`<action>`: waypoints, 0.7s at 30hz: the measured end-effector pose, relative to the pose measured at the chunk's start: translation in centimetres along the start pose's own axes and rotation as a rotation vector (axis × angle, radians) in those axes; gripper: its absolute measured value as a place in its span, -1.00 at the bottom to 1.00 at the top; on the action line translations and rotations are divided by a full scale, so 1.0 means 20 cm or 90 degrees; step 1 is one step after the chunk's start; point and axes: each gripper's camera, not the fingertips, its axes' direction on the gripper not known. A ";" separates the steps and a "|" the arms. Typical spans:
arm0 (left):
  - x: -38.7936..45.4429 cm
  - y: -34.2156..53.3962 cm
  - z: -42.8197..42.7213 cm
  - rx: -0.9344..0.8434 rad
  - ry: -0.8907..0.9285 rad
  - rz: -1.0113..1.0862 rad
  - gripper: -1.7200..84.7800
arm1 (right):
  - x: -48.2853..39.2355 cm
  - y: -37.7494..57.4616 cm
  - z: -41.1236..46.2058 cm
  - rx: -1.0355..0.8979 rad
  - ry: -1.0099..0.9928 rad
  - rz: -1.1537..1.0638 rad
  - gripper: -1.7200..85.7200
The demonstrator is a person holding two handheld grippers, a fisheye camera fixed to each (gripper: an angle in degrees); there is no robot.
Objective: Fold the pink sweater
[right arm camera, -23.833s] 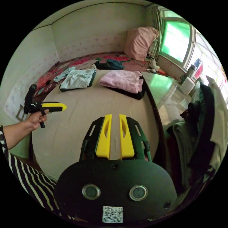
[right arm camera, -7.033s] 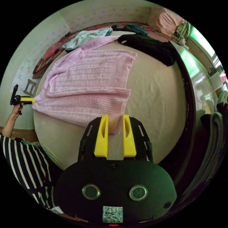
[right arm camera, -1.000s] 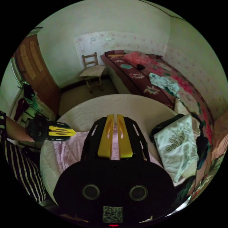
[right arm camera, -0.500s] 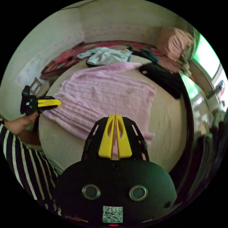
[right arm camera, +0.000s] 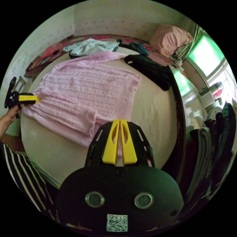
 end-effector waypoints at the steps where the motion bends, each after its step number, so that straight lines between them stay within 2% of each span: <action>1: -0.05 -0.01 -0.03 0.014 0.025 -0.028 -0.96 | 0.04 -0.02 0.02 -0.032 -0.008 -0.016 -0.95; 3: -0.15 -0.01 -0.12 0.074 0.066 -0.069 -0.95 | 0.12 -0.05 0.02 -0.021 -0.036 -0.012 -0.95; 5: -0.32 -0.02 -0.22 0.144 0.005 -0.145 -0.94 | 0.19 -0.11 0.01 0.014 -0.032 -0.016 -0.95; 7: -0.46 -0.10 -0.26 0.152 -0.053 -0.167 -0.90 | 0.26 -0.25 0.04 0.018 -0.036 -0.038 -0.93; 10: -0.66 -0.32 -0.26 0.138 -0.072 -0.151 -0.77 | 0.31 -0.47 0.12 0.003 -0.033 -0.089 -0.89; 13: -0.80 -0.57 -0.19 0.077 -0.053 -0.101 -0.71 | 0.36 -0.68 0.20 -0.008 -0.048 -0.120 -0.87; 21: -0.91 -0.94 -0.04 -0.015 0.022 -0.010 -0.66 | 0.40 -1.00 0.39 -0.110 -0.092 -0.246 -0.82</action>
